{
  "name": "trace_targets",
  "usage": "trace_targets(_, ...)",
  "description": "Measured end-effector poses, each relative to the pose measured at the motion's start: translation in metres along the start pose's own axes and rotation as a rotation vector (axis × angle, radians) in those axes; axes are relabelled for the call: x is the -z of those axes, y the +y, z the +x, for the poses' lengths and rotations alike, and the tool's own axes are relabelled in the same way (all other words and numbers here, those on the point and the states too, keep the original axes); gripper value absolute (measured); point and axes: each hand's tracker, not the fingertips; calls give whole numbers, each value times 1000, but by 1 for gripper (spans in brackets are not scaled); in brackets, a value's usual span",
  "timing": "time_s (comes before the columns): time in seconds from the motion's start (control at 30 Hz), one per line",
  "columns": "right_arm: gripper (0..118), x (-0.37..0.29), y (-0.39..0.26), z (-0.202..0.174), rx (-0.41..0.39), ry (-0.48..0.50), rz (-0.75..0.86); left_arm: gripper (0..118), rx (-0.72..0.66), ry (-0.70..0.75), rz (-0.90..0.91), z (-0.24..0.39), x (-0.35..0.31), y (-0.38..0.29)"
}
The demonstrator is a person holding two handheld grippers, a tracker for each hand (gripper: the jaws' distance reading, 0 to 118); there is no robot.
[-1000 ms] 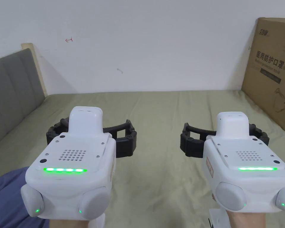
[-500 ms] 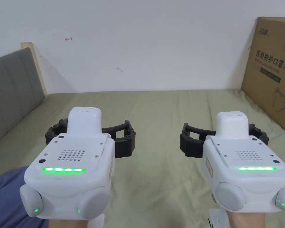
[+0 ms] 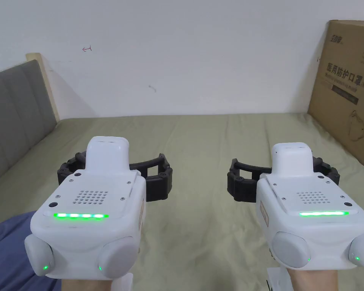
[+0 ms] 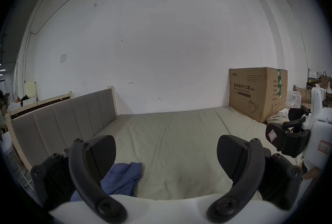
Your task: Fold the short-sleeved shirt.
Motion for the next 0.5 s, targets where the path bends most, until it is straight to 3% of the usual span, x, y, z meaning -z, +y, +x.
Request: trace_targets(0.5,118,1,-1,-2,-15,3,-10,114,-10,-7,-5,-2,0,2)
